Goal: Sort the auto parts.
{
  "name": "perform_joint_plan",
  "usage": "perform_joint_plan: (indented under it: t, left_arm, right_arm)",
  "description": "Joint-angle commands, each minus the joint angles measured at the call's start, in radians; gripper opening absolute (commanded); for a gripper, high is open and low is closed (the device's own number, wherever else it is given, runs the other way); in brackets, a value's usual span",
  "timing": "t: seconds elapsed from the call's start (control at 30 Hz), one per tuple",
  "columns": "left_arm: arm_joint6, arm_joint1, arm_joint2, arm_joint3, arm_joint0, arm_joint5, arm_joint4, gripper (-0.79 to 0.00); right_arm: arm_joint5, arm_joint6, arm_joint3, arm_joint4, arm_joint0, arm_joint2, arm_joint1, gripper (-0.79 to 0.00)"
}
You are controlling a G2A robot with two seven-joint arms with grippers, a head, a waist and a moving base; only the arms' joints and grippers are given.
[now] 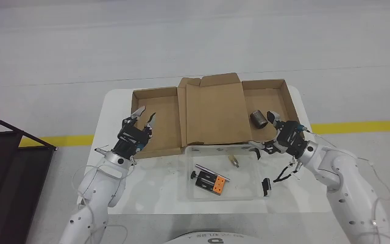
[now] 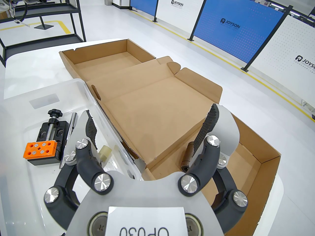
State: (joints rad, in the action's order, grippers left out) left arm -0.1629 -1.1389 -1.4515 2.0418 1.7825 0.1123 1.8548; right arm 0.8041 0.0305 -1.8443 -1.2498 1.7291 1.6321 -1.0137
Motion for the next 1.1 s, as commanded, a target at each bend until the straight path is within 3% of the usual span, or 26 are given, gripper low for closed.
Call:
perform_joint_plan:
  t: [0.0, 0.03, 0.07, 0.2, 0.23, 0.3, 0.37, 0.6, 0.7, 0.83, 1.07]
  left_arm:
    - [0.000, 0.000, 0.000, 0.000, 0.000, 0.000, 0.000, -0.523]
    - [0.000, 0.000, 0.000, 0.000, 0.000, 0.000, 0.000, -0.523]
    - [-0.016, 0.002, 0.004, 0.018, -0.008, 0.009, 0.035, 0.000]
    - [-0.117, 0.014, 0.117, 0.091, -0.024, 0.163, 0.282, -0.015]
    - [-0.136, 0.015, 0.147, 0.094, -0.040, 0.213, 0.296, -0.092]
    - [-0.155, 0.015, 0.214, 0.084, -0.085, 0.305, 0.326, -0.135]
    - [-0.170, 0.011, 0.276, 0.054, -0.136, 0.398, 0.298, -0.182]
    - [-0.116, -0.009, 0.409, -0.086, -0.329, 0.696, 0.129, -0.194]
    - [-0.044, -0.019, 0.446, -0.132, -0.393, 0.735, 0.097, -0.382]
    - [0.022, -0.029, 0.503, -0.160, -0.443, 0.735, 0.115, -0.437]
    - [0.070, -0.034, 0.566, -0.200, -0.477, 0.749, 0.144, -0.363]
  right_arm:
    - [0.000, 0.001, 0.000, -0.001, 0.000, 0.000, 0.000, 0.000]
    - [0.000, 0.001, 0.000, -0.001, 0.000, 0.000, 0.000, 0.000]
    - [0.000, 0.001, 0.000, -0.001, 0.000, 0.000, 0.000, 0.000]
    - [0.000, 0.001, 0.000, -0.001, 0.000, 0.000, 0.000, 0.000]
    - [0.000, 0.001, 0.000, -0.001, 0.000, 0.000, 0.000, 0.000]
    - [0.000, 0.001, 0.000, -0.001, 0.000, 0.000, 0.000, 0.000]
    - [0.000, 0.001, 0.000, -0.001, 0.000, 0.000, 0.000, 0.000]
    - [0.000, 0.001, 0.000, -0.001, 0.000, 0.000, 0.000, 0.000]
    - [0.000, 0.001, 0.000, -0.001, 0.000, 0.000, 0.000, 0.000]
    - [0.000, 0.001, 0.000, -0.001, 0.000, 0.000, 0.000, 0.000]
    - [0.000, 0.001, 0.000, -0.001, 0.000, 0.000, 0.000, 0.000]
